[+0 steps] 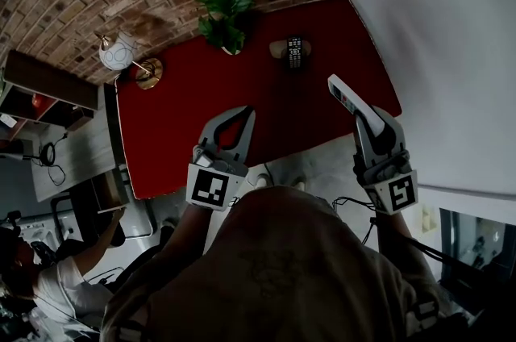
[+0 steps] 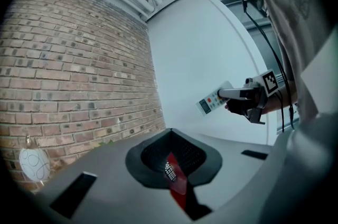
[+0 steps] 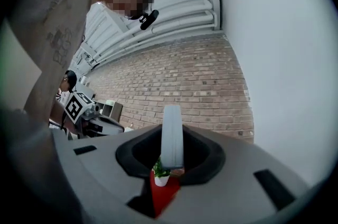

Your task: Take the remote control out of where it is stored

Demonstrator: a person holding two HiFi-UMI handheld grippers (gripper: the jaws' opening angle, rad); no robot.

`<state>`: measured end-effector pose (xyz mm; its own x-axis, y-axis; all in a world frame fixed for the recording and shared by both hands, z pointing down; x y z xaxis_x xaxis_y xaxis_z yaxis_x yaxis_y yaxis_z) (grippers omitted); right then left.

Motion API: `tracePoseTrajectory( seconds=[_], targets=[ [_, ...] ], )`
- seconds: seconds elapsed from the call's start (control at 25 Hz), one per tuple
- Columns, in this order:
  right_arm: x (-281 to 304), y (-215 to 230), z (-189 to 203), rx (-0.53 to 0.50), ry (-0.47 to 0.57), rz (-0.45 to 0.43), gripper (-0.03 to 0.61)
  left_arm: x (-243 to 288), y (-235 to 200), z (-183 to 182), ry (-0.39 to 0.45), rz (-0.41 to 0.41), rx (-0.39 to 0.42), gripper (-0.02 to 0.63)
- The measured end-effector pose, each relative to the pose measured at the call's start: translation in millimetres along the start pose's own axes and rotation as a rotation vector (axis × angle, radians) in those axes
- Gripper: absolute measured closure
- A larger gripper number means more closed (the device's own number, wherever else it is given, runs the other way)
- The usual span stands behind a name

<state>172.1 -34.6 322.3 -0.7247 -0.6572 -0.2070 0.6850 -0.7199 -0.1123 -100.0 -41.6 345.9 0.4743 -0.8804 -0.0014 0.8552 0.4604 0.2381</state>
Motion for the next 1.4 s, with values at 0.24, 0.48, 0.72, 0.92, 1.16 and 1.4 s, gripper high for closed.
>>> tracePoseTrajectory(
  seconds=[0.24,0.48,0.72,0.92,1.16,1.4],
  targets=[
    [-18,-14,-4,0.033,0.008,0.01,0.491,-2,2,-4,0.008,-0.002,-0.035,0.603],
    [-25,-22,-2,0.032,-0.011,-0.02,0.491,-1,4,-2,0.011,-0.004,-0.049,0.603],
    [-25,-24,0,0.046,-0.015,-0.02,0.491,-3,5,-3,0.009,-0.004,-0.05,0.603],
    [-28,-26,6,0.074,-0.02,-0.017,0.491,-3,6,-1,0.005,-0.005,-0.042,0.603],
    [-24,-26,7,0.075,-0.04,-0.016,0.491,-4,5,-1,0.002,-0.004,-0.049,0.603],
    [-20,-12,19,0.091,-0.101,0.022,0.491,-2,6,1,-0.003,-0.008,-0.056,0.603]
  ],
)
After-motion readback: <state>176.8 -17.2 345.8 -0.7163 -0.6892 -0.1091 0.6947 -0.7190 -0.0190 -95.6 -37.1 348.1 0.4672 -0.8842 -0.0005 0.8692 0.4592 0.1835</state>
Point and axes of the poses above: the fingertips, and each gripper's own axes: x forward along the fingers, y to its right, z out of its underside, the point moved 7 cm from there along -x, backward along the fingers, and after that the axes turned 8 degrees about -z, right-handed, at the moved point
